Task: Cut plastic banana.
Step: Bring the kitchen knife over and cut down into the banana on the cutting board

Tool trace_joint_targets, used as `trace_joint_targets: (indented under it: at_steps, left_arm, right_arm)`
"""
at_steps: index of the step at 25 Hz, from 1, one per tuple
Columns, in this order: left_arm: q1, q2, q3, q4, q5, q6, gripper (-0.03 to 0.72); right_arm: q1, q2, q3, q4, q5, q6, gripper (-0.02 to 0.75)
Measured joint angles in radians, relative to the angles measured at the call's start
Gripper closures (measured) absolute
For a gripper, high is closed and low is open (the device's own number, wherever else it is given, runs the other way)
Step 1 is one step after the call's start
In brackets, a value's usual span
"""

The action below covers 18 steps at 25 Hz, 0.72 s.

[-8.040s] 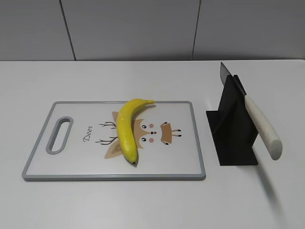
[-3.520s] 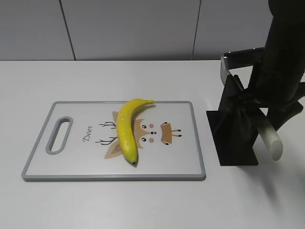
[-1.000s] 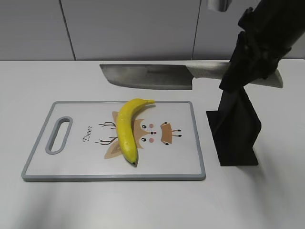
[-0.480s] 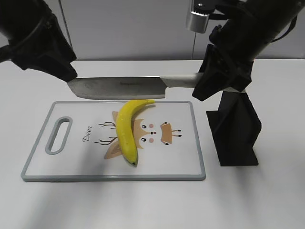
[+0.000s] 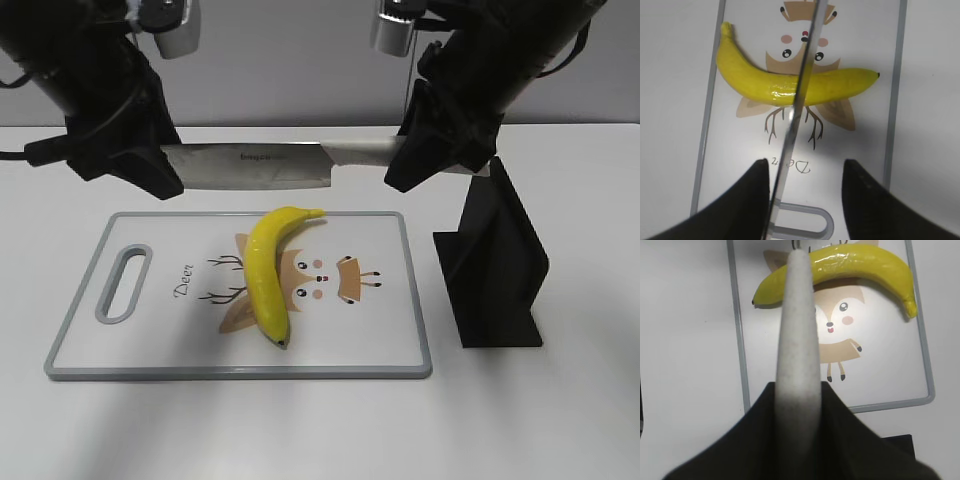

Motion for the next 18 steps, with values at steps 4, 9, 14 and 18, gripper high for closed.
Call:
trace_joint_targets:
  at_steps: [4, 9, 14, 18]
  left_arm:
    - [0.0, 0.008, 0.0, 0.003, -0.019, 0.0, 0.358]
    - [0.0, 0.008, 0.0, 0.01, -0.02, 0.004, 0.646]
    - [0.0, 0.012, 0.0, 0.026, -0.036, 0.009, 0.669]
    - [-0.001, 0.046, 0.0, 0.056, -0.047, -0.046, 0.669]
  right_arm:
    - [0.0, 0.003, -0.009, 0.006, -0.001, -0.029, 0.559]
    - [0.0, 0.02, -0.011, 0.014, -0.005, -0.044, 0.559]
    - [0.0, 0.04, -0.011, 0.014, -0.03, -0.058, 0.559]
    - [0.0, 0.081, -0.013, 0.015, -0.047, -0.063, 0.559]
